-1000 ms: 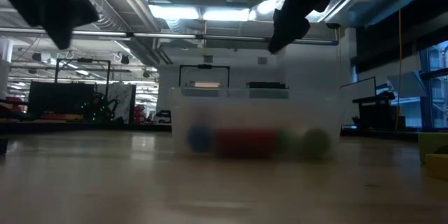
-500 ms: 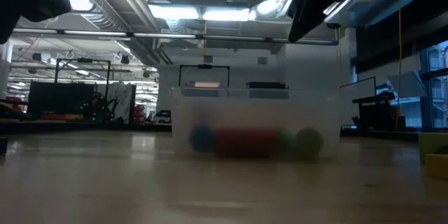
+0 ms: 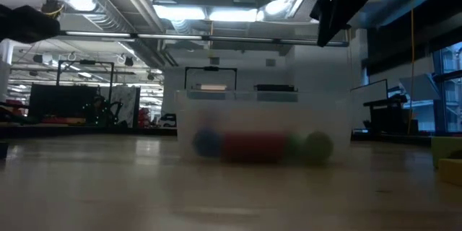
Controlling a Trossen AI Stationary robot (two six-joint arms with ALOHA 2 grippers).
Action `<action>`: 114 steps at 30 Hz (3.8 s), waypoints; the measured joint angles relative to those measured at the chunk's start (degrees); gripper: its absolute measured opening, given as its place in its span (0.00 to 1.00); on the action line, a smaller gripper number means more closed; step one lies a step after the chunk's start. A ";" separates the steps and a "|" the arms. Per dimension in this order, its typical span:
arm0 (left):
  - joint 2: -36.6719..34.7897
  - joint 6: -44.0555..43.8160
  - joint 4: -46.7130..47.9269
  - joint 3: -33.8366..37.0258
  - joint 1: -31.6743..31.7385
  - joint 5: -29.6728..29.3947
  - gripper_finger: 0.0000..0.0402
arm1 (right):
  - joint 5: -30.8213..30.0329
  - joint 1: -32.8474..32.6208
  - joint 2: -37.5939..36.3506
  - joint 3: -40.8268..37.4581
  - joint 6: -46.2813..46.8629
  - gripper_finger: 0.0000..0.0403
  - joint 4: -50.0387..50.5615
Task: Sort blocks by size
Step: Put the yellow square block into the yellow bin
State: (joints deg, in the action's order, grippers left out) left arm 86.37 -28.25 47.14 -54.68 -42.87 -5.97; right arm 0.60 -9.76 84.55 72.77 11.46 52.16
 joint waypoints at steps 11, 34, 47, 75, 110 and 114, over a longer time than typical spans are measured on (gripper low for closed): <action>2.12 -0.23 0.34 0.00 -2.72 1.31 0.48 | -0.01 -0.02 0.00 0.00 0.00 0.58 0.35; 12.36 1.68 -0.87 -0.13 -2.82 1.25 0.32 | -5.95 -0.02 -3.50 0.00 -3.61 0.58 9.94; 12.11 -4.04 -6.19 -0.11 0.44 1.22 0.30 | -11.13 0.00 -16.10 -14.26 -4.34 0.58 -2.41; 12.22 25.21 -1.66 -7.01 21.23 0.06 0.31 | -9.09 0.02 -18.80 -30.88 0.72 0.58 -24.36; 12.13 52.58 22.47 -11.00 49.06 -31.48 0.32 | -9.14 0.02 -18.80 -30.88 0.61 0.58 -25.79; 12.13 52.91 20.52 -13.78 52.04 -31.76 0.32 | -9.14 0.02 -18.80 -30.88 0.63 0.58 -25.55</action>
State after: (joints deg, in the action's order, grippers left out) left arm 98.50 24.66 67.67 -68.45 9.17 -37.74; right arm -8.54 -9.74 65.76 41.89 12.09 26.61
